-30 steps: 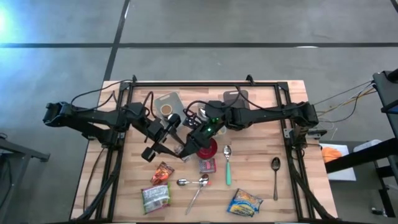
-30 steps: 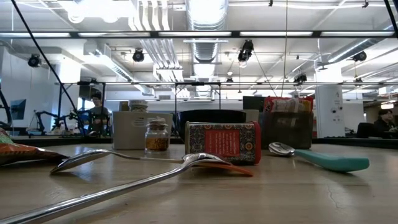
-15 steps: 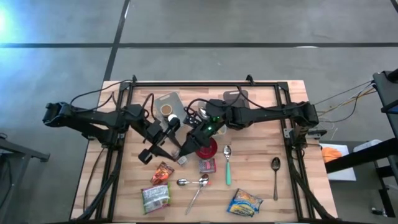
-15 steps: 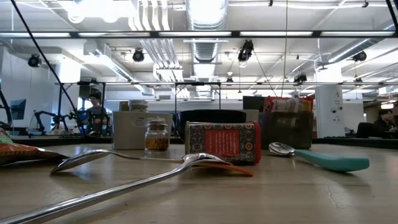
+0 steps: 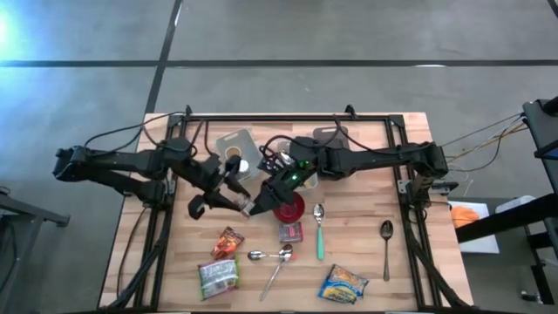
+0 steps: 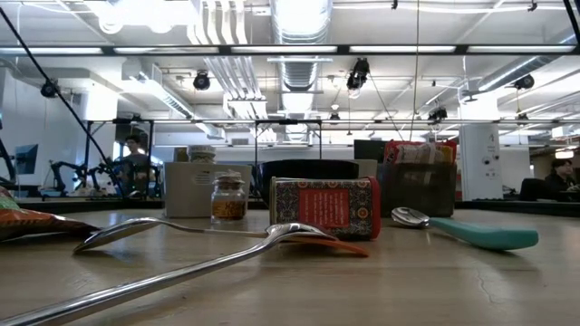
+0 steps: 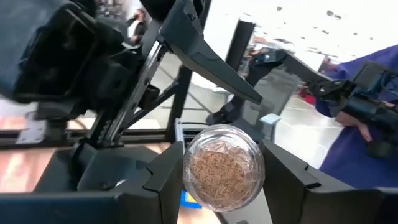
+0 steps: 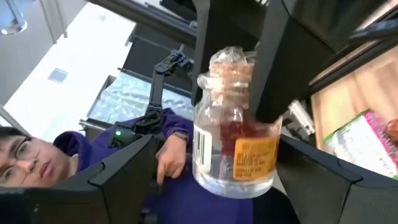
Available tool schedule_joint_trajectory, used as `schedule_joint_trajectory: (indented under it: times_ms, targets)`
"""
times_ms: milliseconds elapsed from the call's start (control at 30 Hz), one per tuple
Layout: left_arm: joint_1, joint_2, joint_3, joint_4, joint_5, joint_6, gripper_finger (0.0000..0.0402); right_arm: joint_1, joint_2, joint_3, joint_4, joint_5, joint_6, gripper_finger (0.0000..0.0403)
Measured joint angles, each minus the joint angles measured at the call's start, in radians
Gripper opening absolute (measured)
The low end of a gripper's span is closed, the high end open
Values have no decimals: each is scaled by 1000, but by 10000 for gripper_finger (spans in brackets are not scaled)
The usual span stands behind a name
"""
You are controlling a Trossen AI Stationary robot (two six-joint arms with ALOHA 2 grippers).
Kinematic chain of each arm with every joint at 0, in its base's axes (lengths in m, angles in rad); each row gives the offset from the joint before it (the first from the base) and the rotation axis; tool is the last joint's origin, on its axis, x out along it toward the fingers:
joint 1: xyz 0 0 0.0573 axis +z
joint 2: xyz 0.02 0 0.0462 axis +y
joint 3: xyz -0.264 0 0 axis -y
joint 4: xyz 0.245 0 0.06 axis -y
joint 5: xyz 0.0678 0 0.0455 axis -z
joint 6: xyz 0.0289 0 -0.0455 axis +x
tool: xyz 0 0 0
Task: Pick & Place Food Item
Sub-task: Put the brown seasoning bottle into the left white bin
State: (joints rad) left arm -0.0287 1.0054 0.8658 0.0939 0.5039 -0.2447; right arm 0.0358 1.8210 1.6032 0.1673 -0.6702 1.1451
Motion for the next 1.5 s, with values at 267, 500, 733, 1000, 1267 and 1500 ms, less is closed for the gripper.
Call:
schedule_joint_trajectory:
  times_ms: [267,500,733,1000,1267,1500]
  targets:
    - [66,-104,1,-146,-127,-87,166,-7,0,-1,-7,39,-19,313]
    - [103,-129,0,-223,-184,-157,166,-6,-27,0,-34,49,-33,313]
    - [103,-150,52,-343,-167,-175,166,-25,-92,-2,-283,223,-150,313]
    - [118,-111,209,-731,-492,-176,166,-26,-217,0,-641,476,-238,313]
    - [226,3,303,-986,-656,-175,166,-8,-295,0,-808,631,-256,313]
    - [440,113,292,-1081,-608,-124,166,29,-309,0,-824,651,-258,313]
